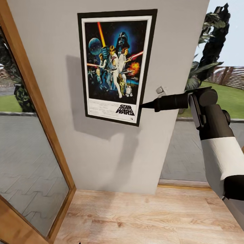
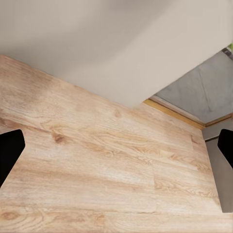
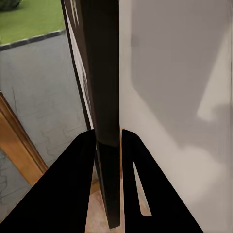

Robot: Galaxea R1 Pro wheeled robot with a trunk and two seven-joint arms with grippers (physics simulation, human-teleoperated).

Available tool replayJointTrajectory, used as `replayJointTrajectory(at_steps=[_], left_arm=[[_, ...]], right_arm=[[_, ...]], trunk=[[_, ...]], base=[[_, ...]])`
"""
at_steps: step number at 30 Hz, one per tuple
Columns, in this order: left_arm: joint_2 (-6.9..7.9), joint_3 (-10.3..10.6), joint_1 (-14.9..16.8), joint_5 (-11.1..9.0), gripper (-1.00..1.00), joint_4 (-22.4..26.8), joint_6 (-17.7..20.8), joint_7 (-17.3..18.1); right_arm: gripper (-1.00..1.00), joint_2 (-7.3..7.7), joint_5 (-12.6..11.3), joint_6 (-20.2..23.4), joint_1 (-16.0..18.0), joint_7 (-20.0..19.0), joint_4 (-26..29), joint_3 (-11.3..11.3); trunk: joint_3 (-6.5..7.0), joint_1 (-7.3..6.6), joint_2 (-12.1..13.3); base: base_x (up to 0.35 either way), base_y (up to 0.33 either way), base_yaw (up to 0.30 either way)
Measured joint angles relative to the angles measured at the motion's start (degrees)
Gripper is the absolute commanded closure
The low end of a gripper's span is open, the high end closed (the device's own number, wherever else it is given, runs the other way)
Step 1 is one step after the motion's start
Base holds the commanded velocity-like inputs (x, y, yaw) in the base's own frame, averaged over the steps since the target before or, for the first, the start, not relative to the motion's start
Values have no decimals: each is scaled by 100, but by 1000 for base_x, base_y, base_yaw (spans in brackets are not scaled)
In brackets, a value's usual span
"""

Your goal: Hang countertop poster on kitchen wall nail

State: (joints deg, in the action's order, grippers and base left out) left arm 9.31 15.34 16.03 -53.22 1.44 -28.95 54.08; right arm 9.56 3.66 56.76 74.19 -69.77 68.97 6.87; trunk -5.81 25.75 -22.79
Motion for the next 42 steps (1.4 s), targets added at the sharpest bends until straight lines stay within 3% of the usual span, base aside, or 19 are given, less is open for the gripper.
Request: replayJointTrajectory(at_steps=[35,42], left_arm=[[0,0,0,0,-100,0,2,0],[0,0,0,0,-100,0,8,0]], right_arm=[[100,-9,17,26,-1,-10,9,44],[100,-9,18,26,-5,-12,9,55]], trunk=[[0,0,0],[0,-2,0]], base=[[1,0,0],[186,0,0]])
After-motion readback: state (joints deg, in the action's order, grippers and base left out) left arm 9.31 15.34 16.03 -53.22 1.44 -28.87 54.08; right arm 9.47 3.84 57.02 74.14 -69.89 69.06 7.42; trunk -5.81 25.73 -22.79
